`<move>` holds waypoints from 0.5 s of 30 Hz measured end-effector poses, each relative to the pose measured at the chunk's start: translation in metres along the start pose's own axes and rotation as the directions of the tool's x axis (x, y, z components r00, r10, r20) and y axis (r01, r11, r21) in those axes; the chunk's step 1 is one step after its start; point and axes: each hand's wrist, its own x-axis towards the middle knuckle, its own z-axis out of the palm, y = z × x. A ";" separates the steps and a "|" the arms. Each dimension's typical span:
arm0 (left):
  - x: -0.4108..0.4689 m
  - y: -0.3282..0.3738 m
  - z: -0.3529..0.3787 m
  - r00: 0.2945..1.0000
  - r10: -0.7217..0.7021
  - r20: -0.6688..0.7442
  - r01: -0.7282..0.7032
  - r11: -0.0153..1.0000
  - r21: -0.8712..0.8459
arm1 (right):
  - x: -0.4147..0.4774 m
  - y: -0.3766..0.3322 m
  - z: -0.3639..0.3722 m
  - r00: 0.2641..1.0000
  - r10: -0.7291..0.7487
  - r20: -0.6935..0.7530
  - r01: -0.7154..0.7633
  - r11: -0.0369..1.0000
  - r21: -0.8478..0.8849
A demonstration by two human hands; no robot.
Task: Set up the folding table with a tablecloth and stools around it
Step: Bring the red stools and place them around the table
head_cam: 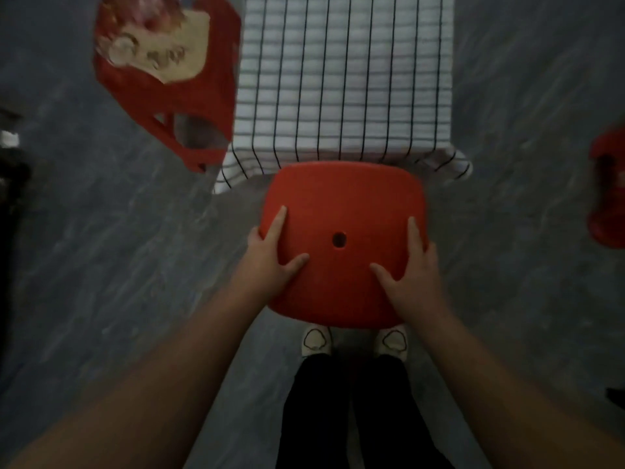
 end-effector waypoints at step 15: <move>0.041 -0.035 0.036 0.995 -0.048 0.084 0.041 0.996 0.079 | 0.034 0.028 0.046 0.991 0.088 0.099 -0.067 0.977 -0.201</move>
